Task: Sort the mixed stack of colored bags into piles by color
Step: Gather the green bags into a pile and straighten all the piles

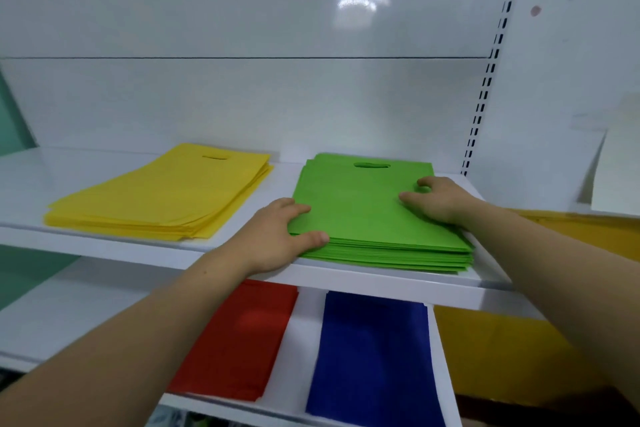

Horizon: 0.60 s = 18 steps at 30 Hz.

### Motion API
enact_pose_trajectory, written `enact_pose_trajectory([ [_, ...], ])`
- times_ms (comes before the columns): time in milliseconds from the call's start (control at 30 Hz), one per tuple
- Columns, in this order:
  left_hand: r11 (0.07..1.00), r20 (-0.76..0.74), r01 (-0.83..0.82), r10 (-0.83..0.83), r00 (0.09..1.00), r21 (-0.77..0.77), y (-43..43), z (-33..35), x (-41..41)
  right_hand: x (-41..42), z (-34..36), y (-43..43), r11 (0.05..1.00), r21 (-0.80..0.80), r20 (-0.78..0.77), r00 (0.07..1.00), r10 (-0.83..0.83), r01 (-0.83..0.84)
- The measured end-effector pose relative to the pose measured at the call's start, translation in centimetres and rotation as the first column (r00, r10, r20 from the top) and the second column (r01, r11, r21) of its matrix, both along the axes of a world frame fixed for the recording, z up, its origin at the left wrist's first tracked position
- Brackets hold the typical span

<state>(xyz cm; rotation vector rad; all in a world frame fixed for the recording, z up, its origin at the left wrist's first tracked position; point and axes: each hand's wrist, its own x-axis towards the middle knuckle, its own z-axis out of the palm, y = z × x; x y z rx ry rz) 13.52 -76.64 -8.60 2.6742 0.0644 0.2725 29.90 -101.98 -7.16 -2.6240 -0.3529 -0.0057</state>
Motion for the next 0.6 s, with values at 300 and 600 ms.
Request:
enact_pose_trajectory([
  [300,0.988,-0.08,0.061,-0.05,0.995,0.139,-0.4,-0.5,1.4,3.9,0.4,1.8,0.962,-0.272,0.076,0.997,0.01,0.011],
  [600,0.99,-0.049,0.039,-0.033,0.998,0.135,-0.3,-0.6,1.4,9.2,-0.2,2.9,0.955,-0.285,0.057,0.994,0.096,-0.076],
])
